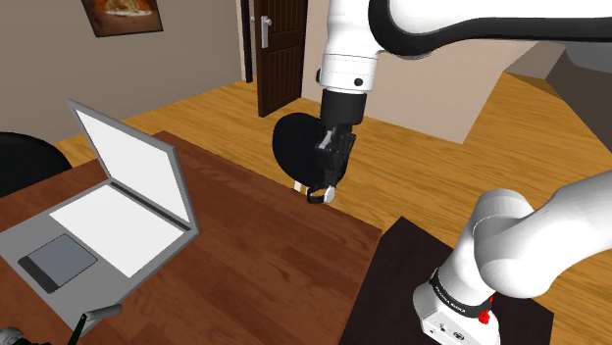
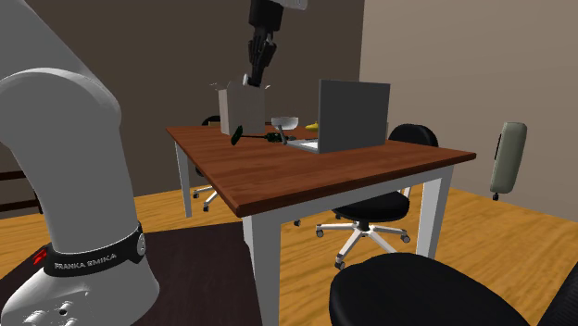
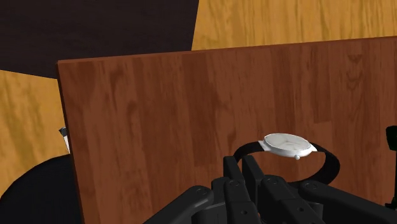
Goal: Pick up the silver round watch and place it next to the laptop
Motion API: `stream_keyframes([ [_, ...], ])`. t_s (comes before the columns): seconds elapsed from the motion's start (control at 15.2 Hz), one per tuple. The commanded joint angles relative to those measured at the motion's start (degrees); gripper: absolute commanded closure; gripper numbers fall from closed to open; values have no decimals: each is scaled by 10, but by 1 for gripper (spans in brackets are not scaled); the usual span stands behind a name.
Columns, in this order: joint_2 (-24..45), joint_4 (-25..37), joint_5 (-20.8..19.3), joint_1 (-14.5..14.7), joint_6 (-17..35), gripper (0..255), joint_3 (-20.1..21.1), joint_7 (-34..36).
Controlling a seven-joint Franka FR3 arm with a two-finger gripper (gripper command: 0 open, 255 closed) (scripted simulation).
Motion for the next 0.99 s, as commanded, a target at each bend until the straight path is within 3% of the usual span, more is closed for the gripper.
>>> stream_keyframes([
  [0.0,2,16,-1,0,-14,255,-1,4],
  [0.92,28,144,-7,-1,-114,255,-10,28],
])
